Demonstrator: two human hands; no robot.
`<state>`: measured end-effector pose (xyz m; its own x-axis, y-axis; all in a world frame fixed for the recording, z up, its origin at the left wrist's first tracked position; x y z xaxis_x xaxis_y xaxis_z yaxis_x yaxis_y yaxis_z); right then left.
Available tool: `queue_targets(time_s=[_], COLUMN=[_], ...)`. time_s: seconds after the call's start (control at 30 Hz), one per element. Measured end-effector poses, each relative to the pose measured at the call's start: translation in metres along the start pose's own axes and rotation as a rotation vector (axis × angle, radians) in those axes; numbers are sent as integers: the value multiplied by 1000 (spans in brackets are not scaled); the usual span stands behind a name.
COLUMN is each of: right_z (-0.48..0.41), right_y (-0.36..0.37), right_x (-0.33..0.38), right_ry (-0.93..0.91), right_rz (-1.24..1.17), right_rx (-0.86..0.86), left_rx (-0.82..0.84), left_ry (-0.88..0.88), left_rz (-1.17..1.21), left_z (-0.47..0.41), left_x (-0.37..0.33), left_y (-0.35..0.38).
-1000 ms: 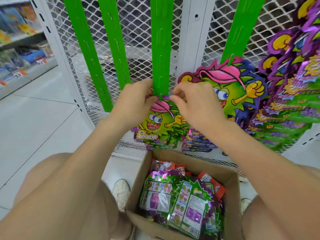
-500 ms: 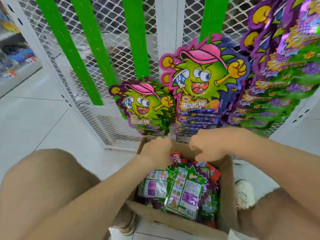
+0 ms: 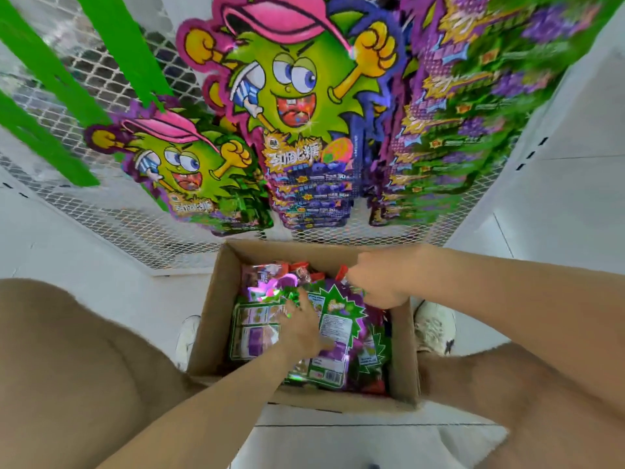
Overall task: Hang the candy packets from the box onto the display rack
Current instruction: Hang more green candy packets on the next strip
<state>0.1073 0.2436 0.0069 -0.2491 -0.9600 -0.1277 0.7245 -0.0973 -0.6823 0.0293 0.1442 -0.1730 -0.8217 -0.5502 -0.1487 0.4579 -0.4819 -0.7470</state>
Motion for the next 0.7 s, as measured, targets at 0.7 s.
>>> queue_targets(time_s=[0.7], right_z=[32], right_y=[-51], right_x=[-13], right_ry=[267], right_rz=[-654], right_rx=[-182], left_rx=[-319], left_ry=[259], left_rz=[627], left_z=[62], left_x=[5], left_y=[-118])
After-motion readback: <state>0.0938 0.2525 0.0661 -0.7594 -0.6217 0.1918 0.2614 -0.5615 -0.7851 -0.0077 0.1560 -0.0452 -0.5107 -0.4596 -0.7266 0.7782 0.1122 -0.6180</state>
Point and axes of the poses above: each hand's wrist, its own z-axis away from the middle knuckle, its own y-axis out of the palm, x = y × z, the point moved 10 cm from there along -z, towards the middle knuckle, and after that the axes turned 5 degrees about y, right-handed, at the moved point
